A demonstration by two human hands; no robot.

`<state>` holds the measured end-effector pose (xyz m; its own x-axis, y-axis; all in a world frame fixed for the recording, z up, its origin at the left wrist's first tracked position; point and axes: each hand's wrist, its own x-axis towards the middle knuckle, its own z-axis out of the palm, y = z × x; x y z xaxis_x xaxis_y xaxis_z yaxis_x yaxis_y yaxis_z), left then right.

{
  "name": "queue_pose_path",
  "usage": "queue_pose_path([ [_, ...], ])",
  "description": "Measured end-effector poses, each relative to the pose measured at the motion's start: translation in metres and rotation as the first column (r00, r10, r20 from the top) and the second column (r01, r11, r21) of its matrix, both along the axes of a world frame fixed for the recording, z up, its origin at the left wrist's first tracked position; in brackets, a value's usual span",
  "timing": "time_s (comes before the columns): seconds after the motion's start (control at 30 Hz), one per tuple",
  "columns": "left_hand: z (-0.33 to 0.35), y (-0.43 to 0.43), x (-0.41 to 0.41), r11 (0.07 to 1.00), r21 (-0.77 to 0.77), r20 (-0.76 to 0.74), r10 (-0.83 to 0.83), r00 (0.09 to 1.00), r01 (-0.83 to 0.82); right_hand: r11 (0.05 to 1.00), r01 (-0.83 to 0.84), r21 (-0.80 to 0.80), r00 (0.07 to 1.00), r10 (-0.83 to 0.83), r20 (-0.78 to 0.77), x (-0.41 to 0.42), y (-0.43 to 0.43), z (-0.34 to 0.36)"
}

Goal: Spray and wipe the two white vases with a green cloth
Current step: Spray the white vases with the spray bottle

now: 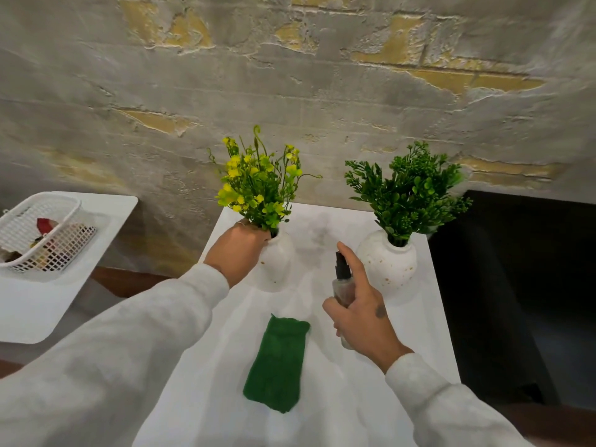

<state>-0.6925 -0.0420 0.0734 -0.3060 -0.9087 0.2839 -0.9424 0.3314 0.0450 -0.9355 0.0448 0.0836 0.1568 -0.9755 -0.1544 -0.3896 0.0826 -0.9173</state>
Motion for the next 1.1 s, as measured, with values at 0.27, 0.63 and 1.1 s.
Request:
queue_pose_path([
  [0.27,0.0,0.002,0.003,0.998,0.006,0.043,0.067,0.997,-0.067,1.0,0.003,-0.015,1.0,-0.003,0.003,0.004,0.0,0.007],
  [0.63,-0.002,0.002,0.017,0.993,0.075,0.011,0.087,0.996,-0.088,1.0,-0.023,-0.021,1.0,0.024,0.017,0.019,-0.007,0.013],
  [1.1,0.0,0.004,0.022,0.989,0.105,-0.034,0.111,0.993,-0.107,0.998,-0.018,-0.053,1.0,0.017,-0.02,0.024,-0.014,0.005],
])
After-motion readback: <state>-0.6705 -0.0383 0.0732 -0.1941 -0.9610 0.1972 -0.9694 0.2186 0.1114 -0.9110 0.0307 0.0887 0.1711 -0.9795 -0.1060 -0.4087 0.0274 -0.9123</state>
